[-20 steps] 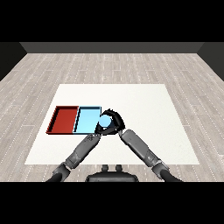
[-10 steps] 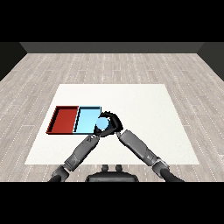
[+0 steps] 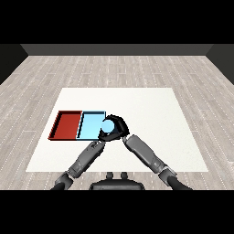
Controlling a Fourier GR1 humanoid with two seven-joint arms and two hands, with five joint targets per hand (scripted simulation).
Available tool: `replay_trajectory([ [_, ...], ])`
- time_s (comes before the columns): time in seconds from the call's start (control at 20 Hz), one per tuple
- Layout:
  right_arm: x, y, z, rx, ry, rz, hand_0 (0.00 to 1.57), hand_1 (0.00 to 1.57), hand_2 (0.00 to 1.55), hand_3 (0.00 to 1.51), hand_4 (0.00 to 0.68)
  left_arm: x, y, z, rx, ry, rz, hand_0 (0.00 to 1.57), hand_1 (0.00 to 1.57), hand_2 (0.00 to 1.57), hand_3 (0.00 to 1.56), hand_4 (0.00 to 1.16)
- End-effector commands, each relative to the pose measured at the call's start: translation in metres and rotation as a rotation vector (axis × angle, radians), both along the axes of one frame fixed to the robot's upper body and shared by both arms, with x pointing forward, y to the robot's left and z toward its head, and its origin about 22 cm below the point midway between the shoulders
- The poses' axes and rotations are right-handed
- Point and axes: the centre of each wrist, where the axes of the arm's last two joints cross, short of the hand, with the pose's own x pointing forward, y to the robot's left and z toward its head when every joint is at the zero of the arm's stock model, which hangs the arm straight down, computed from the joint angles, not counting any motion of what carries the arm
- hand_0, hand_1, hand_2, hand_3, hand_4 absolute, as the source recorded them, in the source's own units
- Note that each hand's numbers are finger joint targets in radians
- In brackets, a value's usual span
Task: Pick the blue can and put it in the blue box
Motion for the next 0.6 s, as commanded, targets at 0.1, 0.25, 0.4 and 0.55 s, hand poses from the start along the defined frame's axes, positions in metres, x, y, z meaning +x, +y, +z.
replay_trajectory([
  [0.1,-0.010,-0.006,-0.013,0.139,0.069,0.057,1.25,1.25,1.30,1.22,0.275,0.009,0.002,0.001,-0.020,0.077,-0.005,1.57,1.57,1.54,1.47,0.66],
  [0.25,-0.007,-0.004,-0.005,0.079,0.080,0.016,0.00,0.00,0.00,0.00,0.000,0.001,-0.004,-0.004,-0.048,0.061,-0.007,1.57,1.57,1.52,1.45,1.10],
  [0.4,-0.007,-0.005,-0.005,0.079,0.080,0.016,0.00,0.00,0.00,0.00,0.000,0.002,-0.003,-0.005,-0.049,0.061,-0.007,1.57,1.57,1.52,1.45,1.10],
  [0.55,-0.016,-0.002,0.004,0.093,0.080,0.025,0.00,0.00,0.00,0.00,0.000,0.010,-0.017,0.004,-0.033,0.059,-0.003,1.57,1.57,1.52,1.45,1.12],
])
